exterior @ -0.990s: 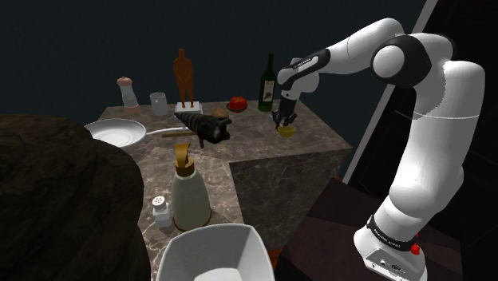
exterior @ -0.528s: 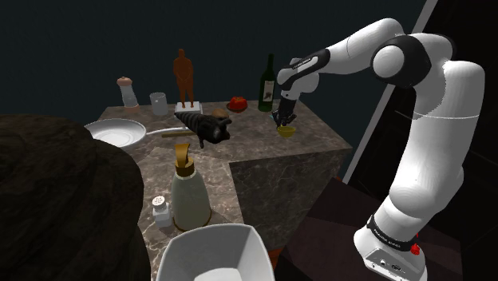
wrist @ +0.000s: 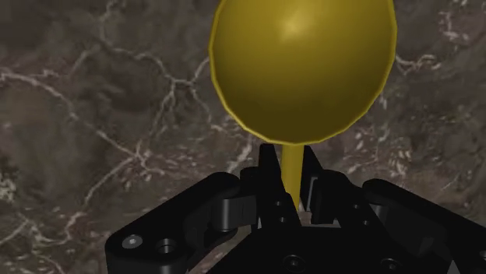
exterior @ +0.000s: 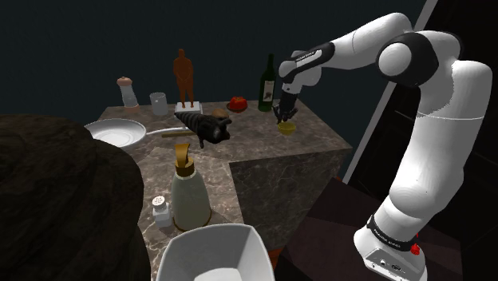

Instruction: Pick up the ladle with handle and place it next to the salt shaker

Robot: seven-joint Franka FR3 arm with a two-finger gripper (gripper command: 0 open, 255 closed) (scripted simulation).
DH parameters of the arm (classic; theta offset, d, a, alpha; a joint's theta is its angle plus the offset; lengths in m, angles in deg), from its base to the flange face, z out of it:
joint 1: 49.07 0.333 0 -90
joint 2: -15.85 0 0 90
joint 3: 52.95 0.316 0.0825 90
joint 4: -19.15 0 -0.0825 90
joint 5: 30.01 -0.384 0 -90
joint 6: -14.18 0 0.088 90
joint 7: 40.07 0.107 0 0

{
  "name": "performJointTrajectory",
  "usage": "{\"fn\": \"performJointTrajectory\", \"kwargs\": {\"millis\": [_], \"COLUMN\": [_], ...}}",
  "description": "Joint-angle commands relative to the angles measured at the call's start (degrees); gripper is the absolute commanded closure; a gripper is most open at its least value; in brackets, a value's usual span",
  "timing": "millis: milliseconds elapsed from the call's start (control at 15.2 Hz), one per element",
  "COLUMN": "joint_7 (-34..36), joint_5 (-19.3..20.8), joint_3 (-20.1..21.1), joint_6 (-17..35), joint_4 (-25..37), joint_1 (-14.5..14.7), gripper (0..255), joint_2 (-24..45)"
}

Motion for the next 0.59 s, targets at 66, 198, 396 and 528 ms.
{"fn": "performJointTrajectory", "kwargs": {"millis": [66,198,396,528], "joint_7": [0.54,0.87,1.35,1.66], "joint_5": [0.42,0.68,1.03,1.24], "joint_3": [-0.11,-0.18,-0.26,-0.31], "joint_6": [-2.06,-3.39,-5.41,-6.76], "joint_4": [1.11,1.87,3.1,3.99], "joint_1": [0.03,0.04,0.05,0.05], "gripper": [255,255,255,255], "joint_2": [-1.0,-1.61,-2.44,-2.95]}}
